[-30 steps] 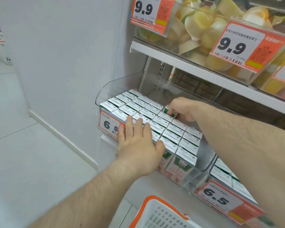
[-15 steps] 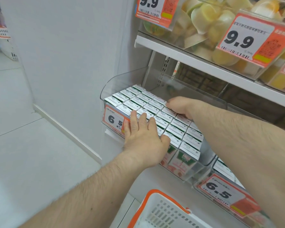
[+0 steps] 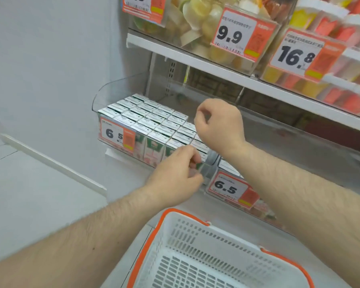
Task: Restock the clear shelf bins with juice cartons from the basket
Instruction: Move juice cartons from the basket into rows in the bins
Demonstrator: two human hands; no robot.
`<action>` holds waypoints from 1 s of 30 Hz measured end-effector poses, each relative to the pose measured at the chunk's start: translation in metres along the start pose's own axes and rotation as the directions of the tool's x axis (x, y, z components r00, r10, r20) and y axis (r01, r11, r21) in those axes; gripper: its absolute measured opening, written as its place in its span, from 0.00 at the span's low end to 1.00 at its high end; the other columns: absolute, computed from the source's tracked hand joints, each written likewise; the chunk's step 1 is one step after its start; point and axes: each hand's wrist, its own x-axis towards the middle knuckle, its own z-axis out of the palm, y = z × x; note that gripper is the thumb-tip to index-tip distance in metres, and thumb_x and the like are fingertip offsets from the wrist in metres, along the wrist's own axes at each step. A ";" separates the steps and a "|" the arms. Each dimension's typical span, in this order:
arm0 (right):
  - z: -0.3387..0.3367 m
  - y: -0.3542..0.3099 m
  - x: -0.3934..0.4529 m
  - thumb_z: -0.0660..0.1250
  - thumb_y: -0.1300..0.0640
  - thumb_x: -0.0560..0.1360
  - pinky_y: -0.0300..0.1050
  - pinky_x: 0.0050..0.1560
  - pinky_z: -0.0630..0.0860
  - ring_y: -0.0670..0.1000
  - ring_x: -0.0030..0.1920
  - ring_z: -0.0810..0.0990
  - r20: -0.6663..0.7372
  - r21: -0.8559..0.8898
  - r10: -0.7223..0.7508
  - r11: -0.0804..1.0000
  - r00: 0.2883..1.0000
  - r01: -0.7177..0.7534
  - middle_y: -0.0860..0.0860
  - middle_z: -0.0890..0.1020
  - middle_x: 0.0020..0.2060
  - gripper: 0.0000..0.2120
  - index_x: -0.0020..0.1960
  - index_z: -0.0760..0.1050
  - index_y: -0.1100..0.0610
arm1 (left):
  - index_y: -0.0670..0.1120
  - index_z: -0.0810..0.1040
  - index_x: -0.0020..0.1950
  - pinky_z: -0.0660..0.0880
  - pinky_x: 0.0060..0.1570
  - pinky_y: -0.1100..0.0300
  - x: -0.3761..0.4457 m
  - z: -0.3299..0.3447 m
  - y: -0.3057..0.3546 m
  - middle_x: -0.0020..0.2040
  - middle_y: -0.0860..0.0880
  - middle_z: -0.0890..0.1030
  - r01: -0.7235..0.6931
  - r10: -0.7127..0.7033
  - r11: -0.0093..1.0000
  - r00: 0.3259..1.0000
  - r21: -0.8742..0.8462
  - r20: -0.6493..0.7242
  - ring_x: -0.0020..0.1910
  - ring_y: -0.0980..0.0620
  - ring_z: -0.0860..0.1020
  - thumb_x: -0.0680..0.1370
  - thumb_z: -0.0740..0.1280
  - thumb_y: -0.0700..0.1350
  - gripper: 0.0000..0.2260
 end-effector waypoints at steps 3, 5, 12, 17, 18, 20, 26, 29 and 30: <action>-0.038 0.006 -0.061 0.62 0.61 0.67 0.40 0.34 0.67 0.47 0.32 0.69 -0.221 0.104 -0.175 0.974 0.960 0.201 0.51 0.76 0.30 0.07 0.34 0.76 0.60 | 0.51 0.70 0.48 0.68 0.39 0.59 -0.009 0.032 0.001 0.44 0.55 0.73 -0.015 0.005 0.999 0.969 0.035 0.249 0.39 0.55 0.73 0.71 0.66 0.42 0.09; -0.058 0.014 -0.104 0.61 0.62 0.66 0.36 0.35 0.62 0.46 0.32 0.65 -0.192 0.151 -0.191 0.964 0.963 0.221 0.52 0.74 0.28 0.06 0.32 0.75 0.62 | 0.50 0.71 0.49 0.67 0.38 0.61 -0.015 0.053 0.001 0.45 0.54 0.74 -0.016 -0.008 0.998 0.928 0.063 0.372 0.38 0.56 0.73 0.71 0.67 0.42 0.09; -0.056 0.082 -0.258 0.62 0.60 0.68 0.42 0.33 0.64 0.48 0.30 0.68 0.168 0.091 0.473 0.866 0.865 -0.491 0.46 0.71 0.26 0.08 0.33 0.75 0.61 | 0.48 0.75 0.57 0.73 0.49 0.59 -0.045 0.143 0.018 0.53 0.51 0.78 0.000 -0.068 0.994 0.798 0.113 0.599 0.50 0.51 0.76 0.75 0.66 0.41 0.12; -0.028 0.137 -0.350 0.63 0.58 0.74 0.48 0.44 0.74 0.55 0.43 0.78 0.525 -0.323 0.750 0.614 0.403 -0.720 0.51 0.80 0.38 0.04 0.42 0.76 0.54 | 0.47 0.74 0.60 0.76 0.52 0.55 -0.059 0.184 0.026 0.55 0.50 0.77 0.007 -0.071 0.996 0.683 0.090 0.727 0.51 0.50 0.77 0.76 0.64 0.39 0.12; -0.024 0.145 -0.367 0.63 0.56 0.75 0.48 0.50 0.76 0.56 0.51 0.79 0.574 -0.414 0.765 0.578 0.291 -0.703 0.53 0.81 0.48 0.08 0.53 0.77 0.54 | 0.47 0.74 0.60 0.75 0.49 0.57 -0.060 0.190 0.025 0.56 0.50 0.77 0.001 -0.076 0.995 0.665 0.101 0.743 0.49 0.52 0.76 0.77 0.64 0.40 0.13; -0.018 0.158 -0.399 0.63 0.52 0.76 0.48 0.56 0.75 0.57 0.61 0.76 0.620 -0.535 0.778 0.515 0.104 -0.669 0.55 0.75 0.63 0.24 0.71 0.66 0.53 | 0.48 0.73 0.61 0.74 0.46 0.61 -0.060 0.198 0.020 0.56 0.51 0.77 -0.008 -0.095 0.991 0.641 0.130 0.761 0.47 0.54 0.76 0.77 0.64 0.41 0.13; -0.014 0.146 -0.471 0.61 0.30 0.71 0.52 0.56 0.75 0.60 0.62 0.72 0.558 -0.723 0.830 0.472 -0.024 -0.505 0.56 0.62 0.68 0.39 0.76 0.50 0.41 | 0.50 0.72 0.63 0.72 0.43 0.65 -0.060 0.215 0.005 0.57 0.53 0.75 -0.007 -0.160 0.980 0.566 0.199 0.809 0.46 0.57 0.75 0.78 0.64 0.43 0.13; -0.005 0.125 -0.488 0.61 0.21 0.61 0.56 0.60 0.72 0.62 0.66 0.68 0.537 -0.746 0.843 0.454 -0.036 -0.487 0.56 0.53 0.72 0.53 0.77 0.45 0.40 | 0.51 0.72 0.65 0.70 0.41 0.66 -0.060 0.221 -0.001 0.59 0.54 0.74 -0.023 -0.174 0.975 0.536 0.220 0.826 0.45 0.59 0.74 0.78 0.63 0.44 0.15; -0.001 0.121 -0.492 0.61 0.20 0.59 0.57 0.61 0.71 0.62 0.67 0.68 0.497 -0.766 0.866 0.405 -0.060 -0.499 0.57 0.50 0.74 0.56 0.78 0.42 0.42 | 0.51 0.71 0.65 0.71 0.43 0.65 -0.060 0.223 -0.001 0.59 0.54 0.74 -0.020 -0.184 0.974 0.523 0.228 0.832 0.46 0.58 0.74 0.78 0.63 0.44 0.15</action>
